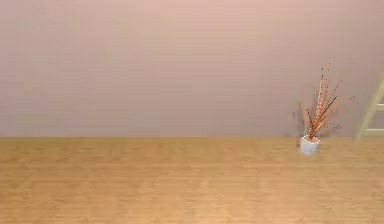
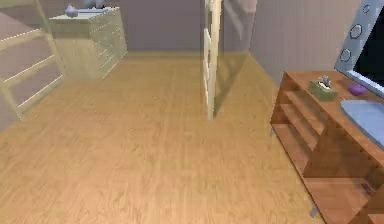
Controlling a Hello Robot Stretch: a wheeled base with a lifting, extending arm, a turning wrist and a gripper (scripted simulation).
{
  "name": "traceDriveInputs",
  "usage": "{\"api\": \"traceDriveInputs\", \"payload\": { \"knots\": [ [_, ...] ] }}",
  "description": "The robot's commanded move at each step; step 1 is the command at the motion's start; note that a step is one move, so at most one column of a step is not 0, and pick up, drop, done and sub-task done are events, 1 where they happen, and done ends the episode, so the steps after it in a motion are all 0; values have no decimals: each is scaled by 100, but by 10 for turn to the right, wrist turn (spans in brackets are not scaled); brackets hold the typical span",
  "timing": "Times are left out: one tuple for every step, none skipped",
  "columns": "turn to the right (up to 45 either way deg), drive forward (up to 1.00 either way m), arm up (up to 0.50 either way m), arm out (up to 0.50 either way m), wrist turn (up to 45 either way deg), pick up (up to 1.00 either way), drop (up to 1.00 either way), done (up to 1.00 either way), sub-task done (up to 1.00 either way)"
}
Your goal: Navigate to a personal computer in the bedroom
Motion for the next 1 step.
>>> {"api": "traceDriveInputs", "payload": {
  "knots": [
    [450,0,0,0,0,0,0,0,0]
  ]
}}
